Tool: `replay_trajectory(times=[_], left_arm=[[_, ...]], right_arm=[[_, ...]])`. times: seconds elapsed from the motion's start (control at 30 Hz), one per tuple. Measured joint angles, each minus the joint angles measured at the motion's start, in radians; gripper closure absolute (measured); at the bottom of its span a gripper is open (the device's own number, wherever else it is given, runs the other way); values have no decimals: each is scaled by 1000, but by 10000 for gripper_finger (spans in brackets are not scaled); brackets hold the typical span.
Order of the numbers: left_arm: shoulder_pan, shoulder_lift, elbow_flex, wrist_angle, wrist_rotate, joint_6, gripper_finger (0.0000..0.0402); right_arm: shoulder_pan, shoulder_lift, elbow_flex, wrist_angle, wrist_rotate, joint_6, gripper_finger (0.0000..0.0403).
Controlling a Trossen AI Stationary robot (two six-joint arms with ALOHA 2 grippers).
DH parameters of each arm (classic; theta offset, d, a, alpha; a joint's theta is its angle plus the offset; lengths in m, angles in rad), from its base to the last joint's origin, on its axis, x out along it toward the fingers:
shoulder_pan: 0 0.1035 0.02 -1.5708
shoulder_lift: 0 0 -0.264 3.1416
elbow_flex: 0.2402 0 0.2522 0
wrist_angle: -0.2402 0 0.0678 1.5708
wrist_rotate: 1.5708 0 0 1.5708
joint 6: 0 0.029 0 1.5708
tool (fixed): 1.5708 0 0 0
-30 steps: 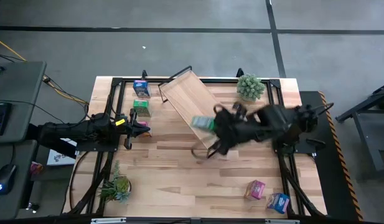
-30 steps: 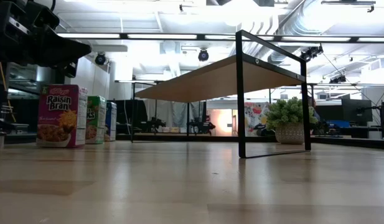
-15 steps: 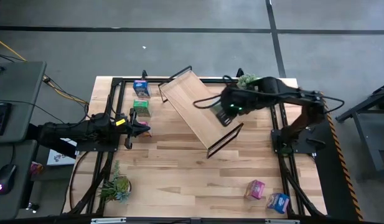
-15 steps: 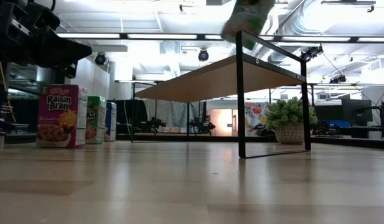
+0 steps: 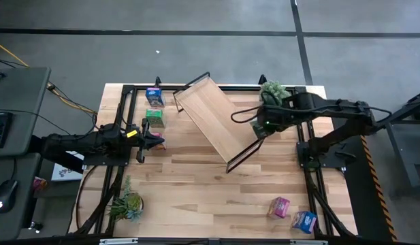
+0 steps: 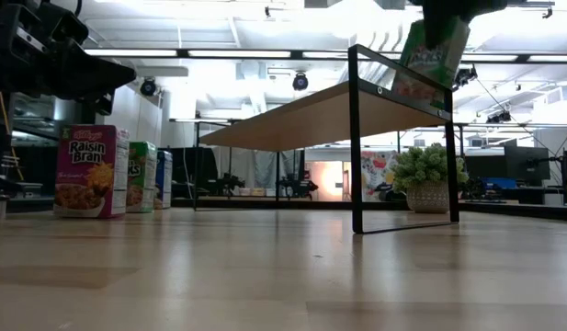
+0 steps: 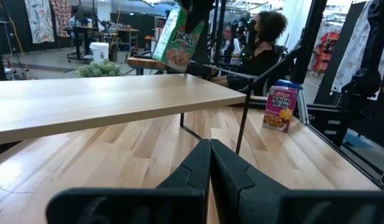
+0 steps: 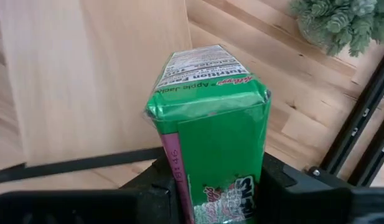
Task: Stack cereal on shelf
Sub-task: Put the bottom green cereal box on the shelf
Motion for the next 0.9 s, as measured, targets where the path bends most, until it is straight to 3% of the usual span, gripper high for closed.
replay_trajectory(times=[0.3, 0.47, 0.9], left_arm=[[0, 0, 0, 0, 0, 0, 401], [0, 0, 0, 0, 0, 0, 401], [0, 0, 0, 0, 1, 0, 401]], right_arm=[[1, 1, -17, 155, -60, 28, 288], [1, 8, -17, 139, -117, 87, 288], [15, 22, -16, 150, -80, 91, 288]])
